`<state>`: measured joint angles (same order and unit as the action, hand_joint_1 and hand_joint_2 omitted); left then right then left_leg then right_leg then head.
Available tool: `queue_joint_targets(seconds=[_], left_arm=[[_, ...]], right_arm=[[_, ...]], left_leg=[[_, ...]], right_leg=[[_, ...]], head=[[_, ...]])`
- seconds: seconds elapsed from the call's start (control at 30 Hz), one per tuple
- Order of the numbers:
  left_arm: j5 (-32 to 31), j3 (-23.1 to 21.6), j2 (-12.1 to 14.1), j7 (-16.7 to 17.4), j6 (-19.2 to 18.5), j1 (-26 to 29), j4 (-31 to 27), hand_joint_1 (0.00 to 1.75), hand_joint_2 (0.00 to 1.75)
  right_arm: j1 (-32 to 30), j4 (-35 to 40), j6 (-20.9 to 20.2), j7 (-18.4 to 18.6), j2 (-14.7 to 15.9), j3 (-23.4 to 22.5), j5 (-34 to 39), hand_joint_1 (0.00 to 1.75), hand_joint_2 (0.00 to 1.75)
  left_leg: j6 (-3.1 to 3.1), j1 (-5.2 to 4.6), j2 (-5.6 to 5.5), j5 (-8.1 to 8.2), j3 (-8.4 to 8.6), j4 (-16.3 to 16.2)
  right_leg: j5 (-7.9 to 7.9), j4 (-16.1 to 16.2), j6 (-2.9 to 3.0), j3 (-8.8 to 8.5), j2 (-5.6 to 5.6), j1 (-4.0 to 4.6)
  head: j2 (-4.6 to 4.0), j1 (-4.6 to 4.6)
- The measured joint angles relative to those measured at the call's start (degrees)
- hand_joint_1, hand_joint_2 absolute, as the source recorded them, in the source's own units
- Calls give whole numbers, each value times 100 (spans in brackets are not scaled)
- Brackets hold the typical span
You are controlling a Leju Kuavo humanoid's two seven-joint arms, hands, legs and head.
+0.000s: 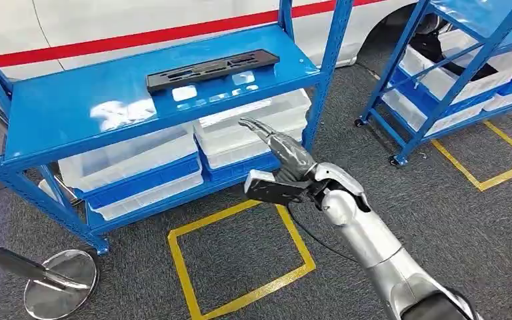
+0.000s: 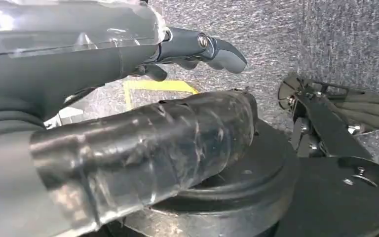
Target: Take the parts from the cabinet and place them on the table.
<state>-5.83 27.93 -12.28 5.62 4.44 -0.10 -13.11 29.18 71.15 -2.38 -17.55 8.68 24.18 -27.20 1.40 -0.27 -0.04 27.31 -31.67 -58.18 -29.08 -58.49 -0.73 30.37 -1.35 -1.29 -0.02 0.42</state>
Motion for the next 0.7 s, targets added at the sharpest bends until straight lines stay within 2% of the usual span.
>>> queue_joint_targets(seconds=[0.4,0.7], left_arm=[[-140,13,-22,105,-42,-21,28,0,0],[-225,15,-22,131,13,-30,48,0,0]], right_arm=[[636,210,1080,280,44,1606,-1486,0,175],[894,63,1731,649,107,2285,-2522,0,175]], left_leg=[[0,0,1,0,-1,0],[0,0,0,0,-2,0]], right_leg=[[0,0,0,3,2,0],[0,1,0,4,3,0]], head=[[0,2],[0,2]])
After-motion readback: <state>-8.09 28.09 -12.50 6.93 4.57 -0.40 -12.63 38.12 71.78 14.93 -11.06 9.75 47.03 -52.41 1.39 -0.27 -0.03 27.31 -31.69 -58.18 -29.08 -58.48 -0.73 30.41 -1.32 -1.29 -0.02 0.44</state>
